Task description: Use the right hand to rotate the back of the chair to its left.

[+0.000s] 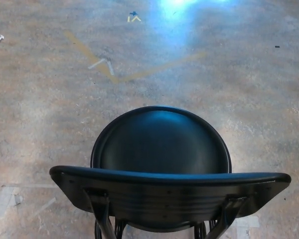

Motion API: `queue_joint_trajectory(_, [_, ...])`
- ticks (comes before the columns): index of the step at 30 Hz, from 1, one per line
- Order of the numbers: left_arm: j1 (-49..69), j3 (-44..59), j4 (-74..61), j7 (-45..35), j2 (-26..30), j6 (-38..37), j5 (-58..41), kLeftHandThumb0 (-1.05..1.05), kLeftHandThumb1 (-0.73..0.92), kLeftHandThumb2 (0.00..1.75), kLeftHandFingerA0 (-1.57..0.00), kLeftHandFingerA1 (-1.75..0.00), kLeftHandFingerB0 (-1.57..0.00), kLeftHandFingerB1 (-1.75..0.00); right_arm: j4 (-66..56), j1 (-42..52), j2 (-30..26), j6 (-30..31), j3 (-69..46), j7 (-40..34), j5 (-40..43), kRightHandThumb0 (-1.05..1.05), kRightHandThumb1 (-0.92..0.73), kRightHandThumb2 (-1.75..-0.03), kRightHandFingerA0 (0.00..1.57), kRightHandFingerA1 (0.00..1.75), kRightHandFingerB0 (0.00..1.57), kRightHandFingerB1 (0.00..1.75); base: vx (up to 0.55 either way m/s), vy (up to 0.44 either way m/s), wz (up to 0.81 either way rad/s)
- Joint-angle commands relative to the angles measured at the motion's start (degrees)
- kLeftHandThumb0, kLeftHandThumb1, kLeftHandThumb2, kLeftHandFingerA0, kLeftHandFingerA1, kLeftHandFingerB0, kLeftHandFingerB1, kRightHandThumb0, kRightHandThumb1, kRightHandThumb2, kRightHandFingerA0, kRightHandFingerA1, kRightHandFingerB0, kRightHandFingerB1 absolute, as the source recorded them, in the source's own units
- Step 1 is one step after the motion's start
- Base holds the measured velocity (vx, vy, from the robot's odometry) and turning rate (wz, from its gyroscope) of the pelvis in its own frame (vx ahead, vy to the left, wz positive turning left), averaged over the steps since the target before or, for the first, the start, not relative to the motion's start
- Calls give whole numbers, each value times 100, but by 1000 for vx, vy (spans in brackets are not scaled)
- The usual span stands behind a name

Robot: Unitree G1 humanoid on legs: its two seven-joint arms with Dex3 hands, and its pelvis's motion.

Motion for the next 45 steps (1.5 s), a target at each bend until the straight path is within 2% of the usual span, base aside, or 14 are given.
queue_joint_trajectory(1, [21, -30, 33, 24, 83, -12, 72, -48, 74, 62, -59, -59, -54, -46, 8, 35, 55, -46, -42, -9, 31, -105, -53, -119, 20, 146, 0, 119, 0, 0, 0])
queue_joint_trajectory(15, [-6, 13, 36, 8, 35, -38, 24, -48, 74, 62, -59, -59, -54, -46, -2, -57, -3, -55, -29, -30, -3, -105, -53, -119, 20, 146, 0, 119, 0, 0, 0])
queue_joint_trajectory(16, [-274, 1336, -7, -181, -29, -375, -1247, -45, 60, 101, -50, -64, -38, -56, -1072, -1685, -755, -2173, 115, 120, -123, -105, -55, -101, 0, 49, 0, 51, 0, 0, 0])
queue_joint_trajectory(17, [-351, 1714, -19, -235, -47, -471, -1610, -45, 60, 101, -50, -64, -38, -56, -1377, -2150, -970, -2778, 156, 162, -158, -105, -55, -101, 0, 49, 0, 51, 0, 0, 0])
queue_joint_trajectory(18, [-480, 2131, -42, -369, -41, -506, -1985, -45, 76, 62, -57, -49, -51, -44, -1641, -2336, -1063, -3153, 211, 142, -214, -105, -54, -103, 0, 45, 0, 46, -28, -1, -13])
queue_joint_trajectory(19, [-678, 2438, -102, -504, -8, -639, -2236, -47, 78, 63, -57, -59, -53, -43, -1807, -2266, -1020, -3296, 222, 207, -182, -103, -58, -108, 0, 40, 0, 42, 0, 0, 0])
queue_joint_trajectory(20, [-921, 2753, -190, -625, 27, -896, -2495, -48, 76, 63, -57, -52, -54, -45, -1984, -2191, -971, -3451, 224, 328, -114, -105, -73, -66, 0, 50, 0, 53, 0, 0, 0])
queue_joint_trajectory(21, [-993, 2857, -220, -657, 33, -993, -2565, -48, 76, 63, -57, -52, -54, -45, -2035, -2170, -958, -3492, 228, 361, -96, -105, -73, -66, 0, 50, 0, 53, 0, 0, 0])
queue_joint_trajectory(22, [-1106, 3060, -278, -815, 45, -1128, -2718, -49, 77, 62, -57, -56, -51, -44, -2132, -2121, -932, -3555, 235, 433, -51, -100, -57, -106, 0, 43, 0, 46, 0, 0, 0])
queue_joint_trajectory(25, [-1241, 3398, -329, -1064, 53, -1242, -2829, -49, 77, 62, -57, -56, -51, -44, -2254, -2058, -900, -3642, 242, 524, 12, -100, -57, -106, 0, 43, 0, 46, -23, -8, 7])
queue_joint_trajectory(26, [-1280, 3467, -352, -1116, 51, -1276, -2869, -50, 78, 63, -55, -55, -49, -44, -2295, -2041, -898, -3645, 251, 542, 14, -105, -73, -67, 0, 48, 0, 53, 0, 0, 0])
queue_joint_trajectory(27, [-1417, 3692, -461, -1307, 56, -1405, -3025, -55, 78, 63, -50, -50, -50, -46, -2513, -1920, -840, -3786, 295, 609, 29, -104, -56, -98, 0, 45, 5, 51, 0, 0, 0])
queue_joint_trajectory(36, [-1515, 4265, -540, -1553, -70, -1496, -3061, -63, 76, 63, -51, -60, -52, -64, -3253, -1655, -802, -4082, 525, 478, -214, -105, -61, -108, 0, 40, 0, 41, 0, 0, 0])
queue_joint_trajectory(45, [-1421, 4442, -417, -1548, -92, -1471, -2827, -61, 77, 63, -50, -56, -50, -60, -3476, -1475, -1068, -4090, 730, 176, -604, -105, -59, -108, 0, 36, 0, 39, 0, 0, 0])
